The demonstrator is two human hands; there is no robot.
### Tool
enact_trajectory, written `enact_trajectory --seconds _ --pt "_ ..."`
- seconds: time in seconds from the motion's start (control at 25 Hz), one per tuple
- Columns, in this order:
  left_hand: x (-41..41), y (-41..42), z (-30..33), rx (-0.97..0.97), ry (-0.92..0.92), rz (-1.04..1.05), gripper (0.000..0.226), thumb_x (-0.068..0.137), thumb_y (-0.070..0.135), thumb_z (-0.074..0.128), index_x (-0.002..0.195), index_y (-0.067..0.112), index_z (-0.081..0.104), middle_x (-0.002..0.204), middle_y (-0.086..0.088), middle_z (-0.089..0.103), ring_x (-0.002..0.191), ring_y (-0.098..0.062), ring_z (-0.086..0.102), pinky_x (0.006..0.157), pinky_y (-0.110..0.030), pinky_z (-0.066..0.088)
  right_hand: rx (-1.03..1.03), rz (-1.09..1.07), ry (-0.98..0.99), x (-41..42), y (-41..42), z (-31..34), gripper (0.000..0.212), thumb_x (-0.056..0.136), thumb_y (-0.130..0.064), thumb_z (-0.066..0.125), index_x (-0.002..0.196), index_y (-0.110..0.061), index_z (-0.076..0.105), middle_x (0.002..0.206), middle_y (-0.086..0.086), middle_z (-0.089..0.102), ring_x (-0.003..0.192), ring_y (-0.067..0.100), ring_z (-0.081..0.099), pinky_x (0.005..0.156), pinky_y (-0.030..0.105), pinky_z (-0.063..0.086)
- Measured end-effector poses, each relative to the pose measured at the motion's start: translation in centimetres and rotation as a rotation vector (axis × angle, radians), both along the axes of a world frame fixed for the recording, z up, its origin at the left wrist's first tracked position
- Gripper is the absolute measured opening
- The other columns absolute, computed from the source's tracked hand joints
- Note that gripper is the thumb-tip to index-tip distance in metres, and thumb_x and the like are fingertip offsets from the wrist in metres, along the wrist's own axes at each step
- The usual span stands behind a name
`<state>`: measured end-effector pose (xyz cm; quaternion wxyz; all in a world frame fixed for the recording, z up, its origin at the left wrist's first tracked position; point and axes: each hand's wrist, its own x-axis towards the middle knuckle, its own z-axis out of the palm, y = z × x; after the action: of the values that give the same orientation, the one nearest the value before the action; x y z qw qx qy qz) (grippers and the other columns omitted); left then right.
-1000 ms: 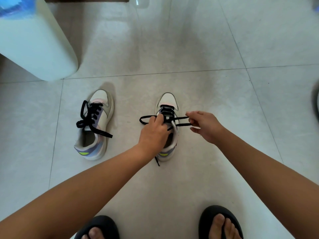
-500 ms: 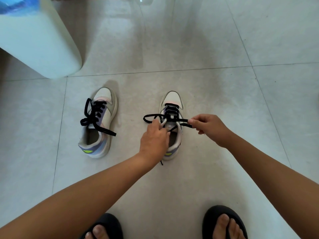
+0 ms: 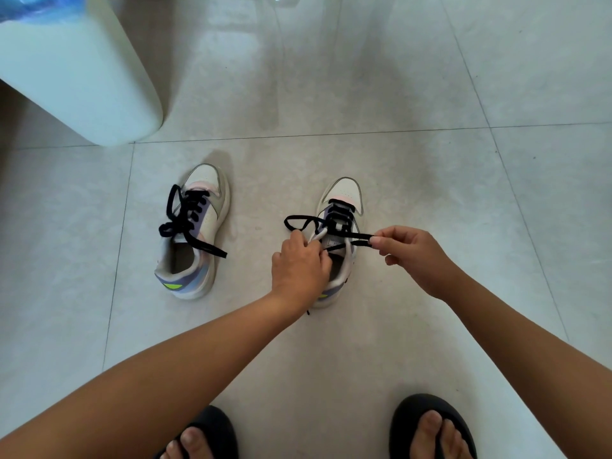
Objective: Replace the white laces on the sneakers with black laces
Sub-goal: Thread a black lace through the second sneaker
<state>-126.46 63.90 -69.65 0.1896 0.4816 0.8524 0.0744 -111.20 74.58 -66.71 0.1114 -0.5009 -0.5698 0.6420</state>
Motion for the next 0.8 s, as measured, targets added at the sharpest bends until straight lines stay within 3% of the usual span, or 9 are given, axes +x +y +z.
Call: enact_trajectory --seconds 0.08,0.2,0.28,0.36,0.48,0.64,0.72,0.8 --pt "-0.1 0.0 0.1 -0.006 -0.029 0.007 0.033 0.098 0.03 0.037 0.112 0.01 0.059 0.114 -0.009 0.045 0.103 -0.026 0.046 0.079 -0.034 0.036 -0.082 -0.045 0.039 0.3 0.1 0.0 0.01 0.088 -0.011 0.062 0.079 -0.01 0.067 0.07 0.001 0.058 0.063 0.01 0.049 0.06 0.022 0.043" --pt "0.0 0.1 0.4 0.007 -0.095 0.063 0.032 0.097 0.029 0.04 0.109 0.01 0.061 0.111 -0.01 0.046 0.102 -0.027 0.047 0.08 -0.036 0.038 -0.329 -0.362 0.17 -0.5 0.3 -0.5 0.005 0.091 -0.012 0.059 0.089 -0.009 0.063 0.078 0.003 0.058 0.067 0.012 0.049 0.059 0.025 0.041" --pt "0.1 0.4 0.8 -0.018 -0.168 0.125 0.031 0.096 0.029 0.04 0.107 0.011 0.063 0.112 -0.01 0.046 0.103 -0.027 0.047 0.084 -0.037 0.038 -0.25 -0.53 0.057 -1.3 -0.7 -1.4 0.019 0.089 -0.011 0.061 0.106 -0.014 0.053 0.091 0.003 0.053 0.074 0.013 0.05 0.061 0.026 0.043" --pt "0.0 0.8 1.1 -0.07 -0.292 0.209 0.029 0.094 0.029 0.042 0.1 0.013 0.065 0.113 -0.01 0.045 0.106 -0.029 0.045 0.09 -0.038 0.04 -0.052 -0.426 -0.155 -2.2 -3.1 -2.0 0.036 0.084 -0.01 0.064 0.11 -0.016 0.04 0.09 0.002 0.045 0.072 0.012 0.048 0.061 0.027 0.044" --pt "-0.6 1.0 1.1 -0.076 -0.48 0.241 0.022 0.09 0.027 0.048 0.083 0.014 0.065 0.109 -0.012 0.043 0.104 -0.029 0.046 0.091 -0.036 0.042 0.031 -0.188 -0.163 -4.2 -5.4 -2.7 0.041 0.081 -0.01 0.069 0.099 -0.014 0.032 0.073 -0.002 0.038 0.061 0.01 0.039 0.059 0.026 0.039" --pt "-2.8 -0.8 1.8 0.03 -0.651 -0.007 0.028 0.09 0.02 0.05 0.062 0.02 0.052 0.081 -0.001 0.047 0.078 -0.019 0.048 0.062 -0.017 0.034 0.201 -0.291 -0.261 -4.8 -3.7 -2.9 0.03 0.081 -0.008 0.062 0.089 -0.012 0.034 0.069 -0.003 0.037 0.058 0.012 0.033 0.054 0.024 0.031" --pt "-5.0 -3.2 1.7 0.037 -0.617 -0.167 0.026 0.091 0.028 0.049 0.068 0.019 0.056 0.078 0.0 0.052 0.076 -0.014 0.051 0.066 -0.019 0.037 0.229 -0.334 -0.265 -4.3 -3.4 -3.1 0.028 0.082 -0.009 0.061 0.091 -0.011 0.035 0.07 -0.003 0.038 0.061 0.013 0.037 0.056 0.026 0.035" --pt "-7.4 -6.3 0.6 0.043 -0.494 -0.282 0.039 0.087 0.046 0.04 0.073 0.013 0.055 0.073 0.0 0.055 0.069 -0.011 0.05 0.067 -0.024 0.039 0.244 -0.338 -0.245 -4.0 -3.3 -3.3 0.028 0.082 -0.008 0.06 0.097 -0.014 0.037 0.069 -0.003 0.039 0.063 0.017 0.041 0.06 0.037 0.045"
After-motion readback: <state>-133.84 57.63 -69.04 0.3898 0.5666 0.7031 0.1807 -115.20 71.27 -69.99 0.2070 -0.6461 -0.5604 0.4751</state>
